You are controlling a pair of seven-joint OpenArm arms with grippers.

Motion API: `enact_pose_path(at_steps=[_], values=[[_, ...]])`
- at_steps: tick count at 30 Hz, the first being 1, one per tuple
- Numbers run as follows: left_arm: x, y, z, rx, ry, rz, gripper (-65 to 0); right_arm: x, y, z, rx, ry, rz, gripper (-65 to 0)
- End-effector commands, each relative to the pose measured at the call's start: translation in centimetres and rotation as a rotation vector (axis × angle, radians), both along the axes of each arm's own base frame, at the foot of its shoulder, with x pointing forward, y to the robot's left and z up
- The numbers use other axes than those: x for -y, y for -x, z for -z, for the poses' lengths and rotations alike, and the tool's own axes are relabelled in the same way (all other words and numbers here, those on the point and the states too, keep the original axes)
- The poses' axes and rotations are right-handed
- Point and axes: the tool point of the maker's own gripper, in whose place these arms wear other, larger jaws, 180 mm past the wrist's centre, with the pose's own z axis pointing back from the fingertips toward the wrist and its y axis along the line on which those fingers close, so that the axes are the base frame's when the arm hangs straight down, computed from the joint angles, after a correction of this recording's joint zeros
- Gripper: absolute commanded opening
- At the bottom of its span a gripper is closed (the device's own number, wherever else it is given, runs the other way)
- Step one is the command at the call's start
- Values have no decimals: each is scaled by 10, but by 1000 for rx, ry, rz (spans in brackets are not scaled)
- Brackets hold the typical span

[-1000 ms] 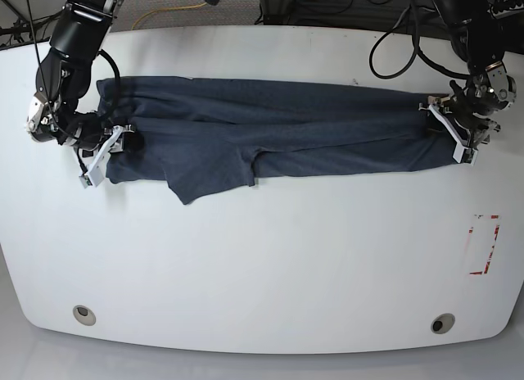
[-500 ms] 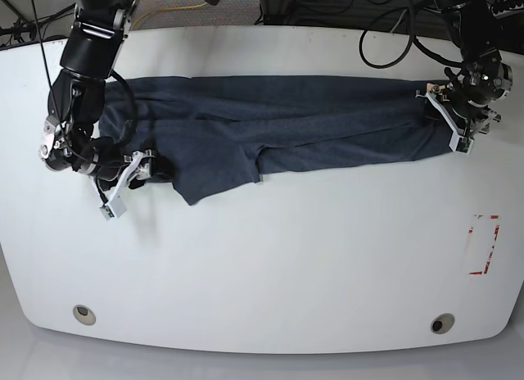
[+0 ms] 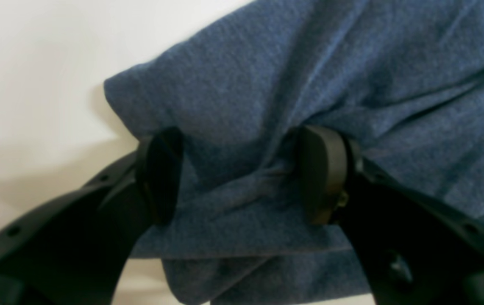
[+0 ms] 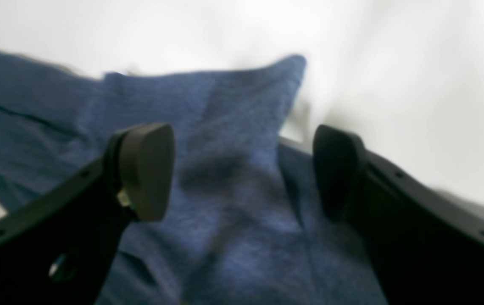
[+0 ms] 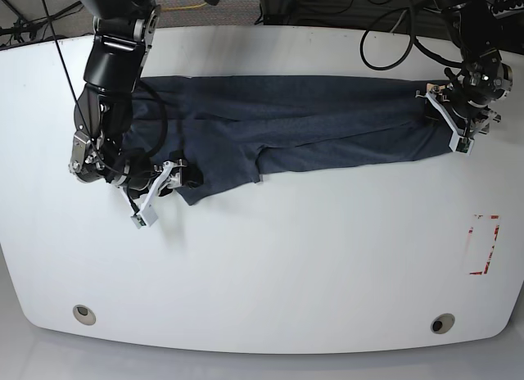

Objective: Fold the T-shirt properly
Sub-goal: 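Regrasp the folded strip's end with the right gripper and tuck it in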

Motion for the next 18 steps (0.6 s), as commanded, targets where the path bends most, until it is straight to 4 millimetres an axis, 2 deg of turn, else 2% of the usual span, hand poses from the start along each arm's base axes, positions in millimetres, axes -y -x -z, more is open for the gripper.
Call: enact_pose_path(at_steps=[1,2,4,8,9,11,14,18], values=[[-5,-2,-6,6,-24,3,-253,-2,-13,-15,53,-23,4,-181],[-5,-2,-6,6,-24,3,-253,-2,-13,-14,51,-23,4,-205],[-5,-2,-6,6,-24,3,-253,-8,-11,-13,52,-36,1,-320],[-6,-2,-4,2,-22,1,-253,-13,-10,-25,98,-29,-5,-626],[-6,-2,-4,0,-21,0,-253,-13,-8,-28,111,-20,-8,-650],[-4,-2,-3,-1,-20,5,-253,-13,-5,-39,155,4,-16,-650],[-4,-3,-4,1,-20,4,-253,-11,10,-50,196,56,-34,-650],[-4,-4,-4,2,-22,6,-253,-3,27,-48,191,91,-28,-650]])
